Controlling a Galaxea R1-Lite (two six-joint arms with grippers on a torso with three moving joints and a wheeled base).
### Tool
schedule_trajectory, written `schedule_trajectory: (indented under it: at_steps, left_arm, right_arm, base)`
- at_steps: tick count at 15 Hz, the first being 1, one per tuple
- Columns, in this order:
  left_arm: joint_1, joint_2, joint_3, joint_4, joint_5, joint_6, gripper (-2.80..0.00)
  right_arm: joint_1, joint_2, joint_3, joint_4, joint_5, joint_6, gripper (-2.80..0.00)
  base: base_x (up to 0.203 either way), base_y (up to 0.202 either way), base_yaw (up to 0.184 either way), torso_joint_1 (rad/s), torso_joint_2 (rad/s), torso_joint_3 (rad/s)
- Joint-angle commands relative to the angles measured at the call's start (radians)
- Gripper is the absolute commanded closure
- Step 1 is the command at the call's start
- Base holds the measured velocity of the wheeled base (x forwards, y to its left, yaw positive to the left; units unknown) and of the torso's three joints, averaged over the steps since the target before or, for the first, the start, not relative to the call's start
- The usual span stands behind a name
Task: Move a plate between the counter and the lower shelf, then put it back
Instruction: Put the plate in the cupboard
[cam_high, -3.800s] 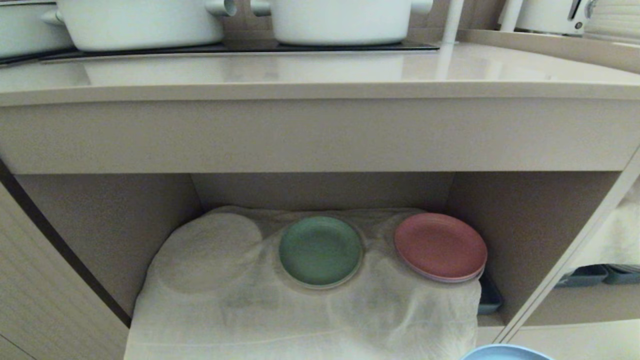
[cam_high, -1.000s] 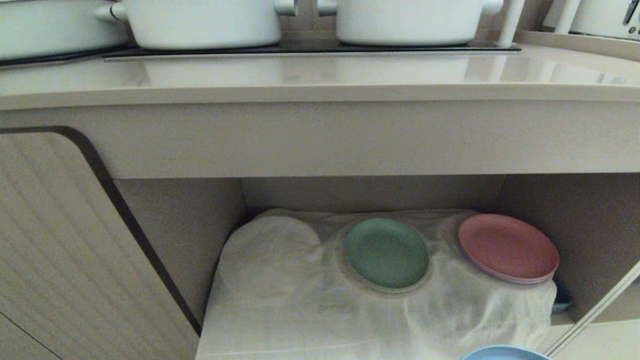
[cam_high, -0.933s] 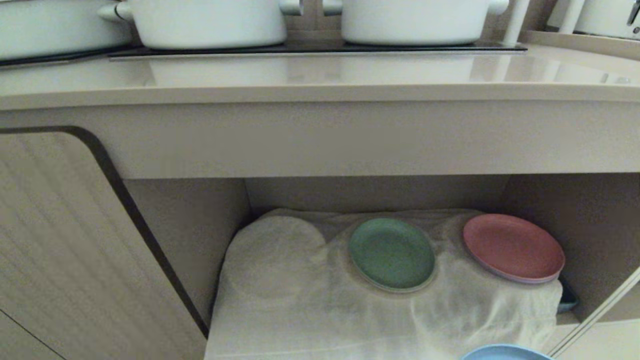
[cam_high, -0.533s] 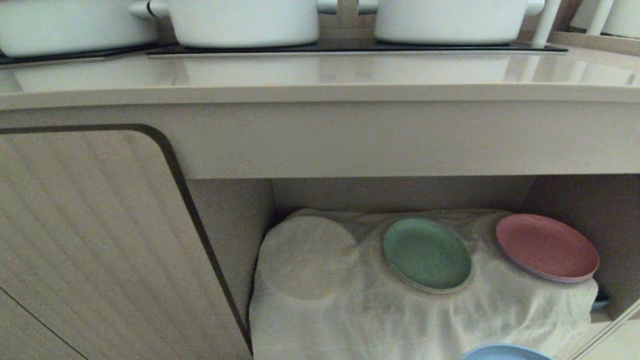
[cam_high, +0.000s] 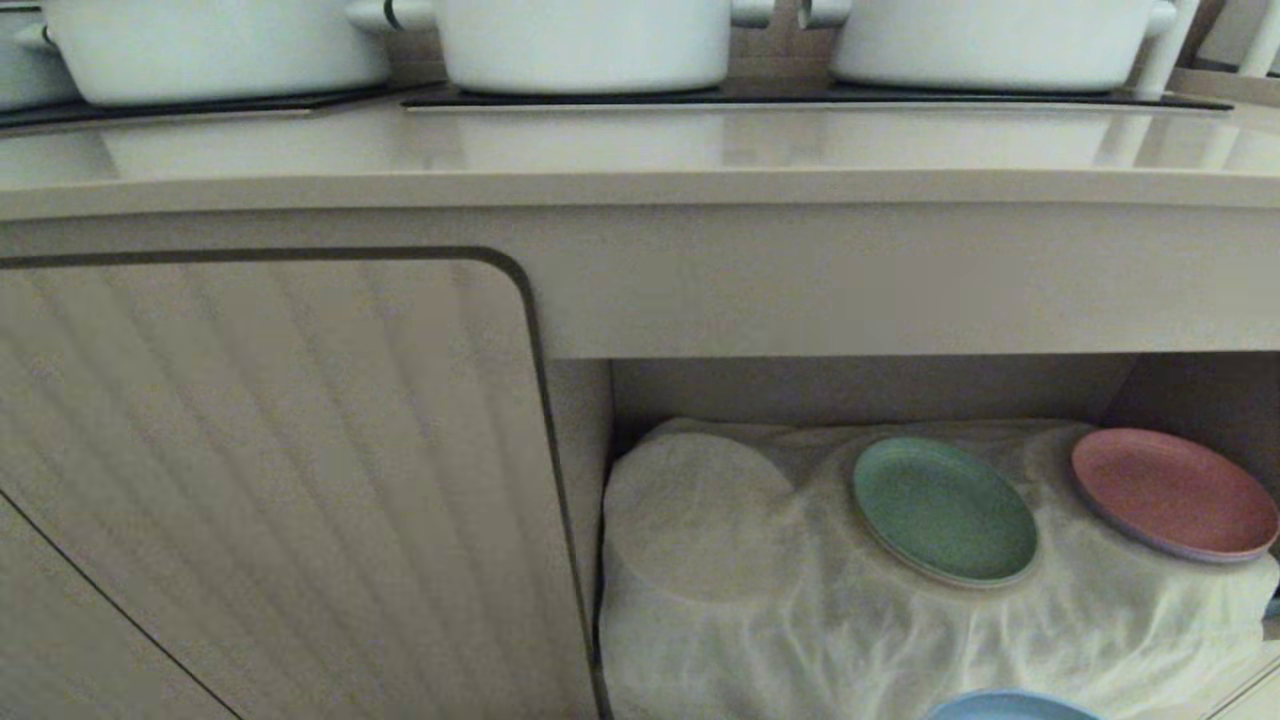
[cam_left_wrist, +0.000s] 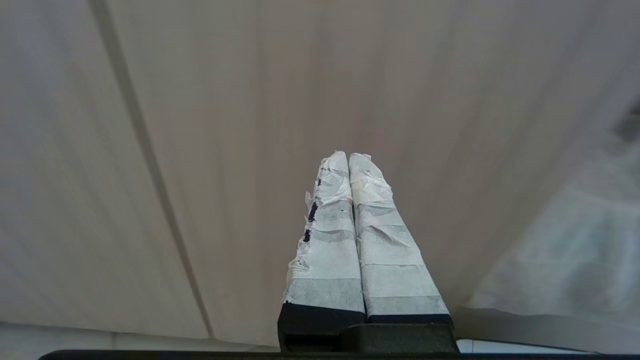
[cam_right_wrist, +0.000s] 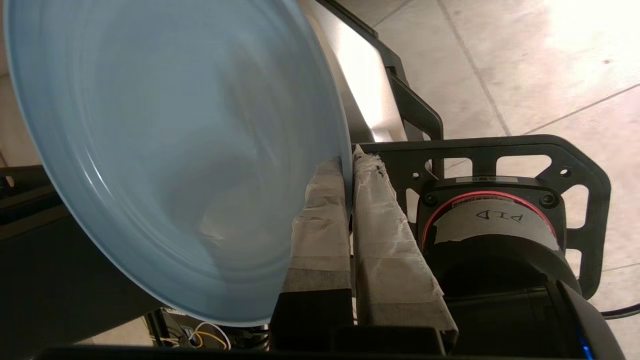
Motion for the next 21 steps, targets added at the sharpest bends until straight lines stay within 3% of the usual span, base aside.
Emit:
schedule_trajectory:
  at_steps: [1, 21]
  left_arm:
    - [0.000, 0.000, 0.001, 0.000, 0.001, 0.000, 0.00]
    - [0.000, 0.000, 0.001, 0.000, 0.001, 0.000, 0.00]
  right_arm:
    - [0.001, -0.001, 0.000, 0.006, 0.001, 0.003, 0.00]
    - [0.002, -0.004, 0.003, -0.005, 0.004, -0.004, 0.00]
  base:
    - [0.000, 0.104, -0.002, 0.000, 0.00, 0.007]
    - [0.000, 0.000, 0.000, 0.000, 0.00, 0.000]
